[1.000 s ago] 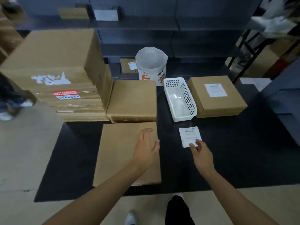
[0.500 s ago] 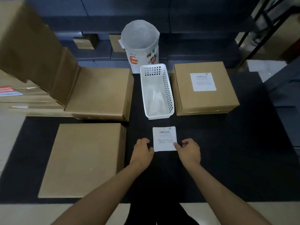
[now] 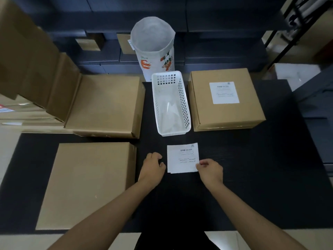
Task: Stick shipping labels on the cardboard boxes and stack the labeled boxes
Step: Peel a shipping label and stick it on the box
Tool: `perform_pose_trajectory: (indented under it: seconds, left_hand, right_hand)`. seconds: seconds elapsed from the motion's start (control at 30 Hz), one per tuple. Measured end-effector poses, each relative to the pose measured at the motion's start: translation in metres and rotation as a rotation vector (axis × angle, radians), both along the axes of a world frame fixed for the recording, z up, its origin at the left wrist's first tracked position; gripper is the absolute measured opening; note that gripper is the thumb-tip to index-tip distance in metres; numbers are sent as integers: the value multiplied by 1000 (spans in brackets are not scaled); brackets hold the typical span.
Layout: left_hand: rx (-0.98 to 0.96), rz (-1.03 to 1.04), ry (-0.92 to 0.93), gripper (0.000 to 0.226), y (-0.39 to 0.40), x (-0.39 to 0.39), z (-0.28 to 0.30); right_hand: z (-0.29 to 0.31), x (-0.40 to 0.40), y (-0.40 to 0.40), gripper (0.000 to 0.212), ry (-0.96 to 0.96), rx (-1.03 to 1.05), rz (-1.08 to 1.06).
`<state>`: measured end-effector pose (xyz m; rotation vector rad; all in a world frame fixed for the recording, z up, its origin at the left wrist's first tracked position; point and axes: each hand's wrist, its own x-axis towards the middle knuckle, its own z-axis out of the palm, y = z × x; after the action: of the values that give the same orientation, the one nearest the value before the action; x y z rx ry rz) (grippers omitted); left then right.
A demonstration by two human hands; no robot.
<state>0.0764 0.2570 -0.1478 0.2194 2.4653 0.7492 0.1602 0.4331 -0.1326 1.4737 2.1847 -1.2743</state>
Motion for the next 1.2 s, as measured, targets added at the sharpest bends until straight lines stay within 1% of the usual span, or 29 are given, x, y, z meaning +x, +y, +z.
perform_pose_trajectory:
  seconds: [0.1, 0.2, 0.27, 0.33, 0.37, 0.43, 0.57, 0.67, 0.73, 0.83, 0.9, 1.0, 1.1, 1.2]
  left_hand:
    - [66, 44, 24, 27, 3, -4, 13]
    - [262, 92, 133, 27, 8, -2, 50]
    - [383, 13, 255, 27, 8, 5, 83]
    - [421, -127, 358, 26, 3, 14, 111]
    - [425, -187, 382, 27, -1, 18, 123]
    - [445, -242, 395, 29, -13, 25, 143]
    - [554, -194, 414, 30, -50, 26, 180]
    - [603, -117, 490, 33, -84, 20, 202]
    - [619, -90, 534, 34, -108, 15, 213]
    - [676, -92, 515, 34, -146, 4, 223]
    - [686, -107, 528, 32, -171, -5, 227]
    - [713, -122, 566, 27, -202, -16, 228]
    - [711, -133, 569, 27, -224, -23, 226]
    - [663, -213, 600, 29, -239, -26, 230]
  right_hand:
    - [24, 3, 7, 9, 56, -43, -64]
    - [55, 3, 6, 3, 172, -199, -171]
    - [80, -1, -2, 7, 260, -305, -183]
    - [109, -4, -16, 12, 314, -375, -126]
    - [124, -4, -24, 12, 351, -425, -95]
    - [151, -4, -44, 15, 441, -553, -58]
    - [193, -4, -83, 23, 561, -809, -64]
    - [217, -9, -113, 31, 614, -945, -90]
    - [226, -13, -139, 31, 640, -963, -76]
    - [232, -21, -183, 30, 673, -920, -39]
    - [232, -26, -211, 26, 696, -875, -32]
    - [230, -35, -244, 19, 781, -829, -46]
    - [227, -41, -269, 23, 795, -788, -74]
    - [226, -44, -283, 24, 799, -757, -72]
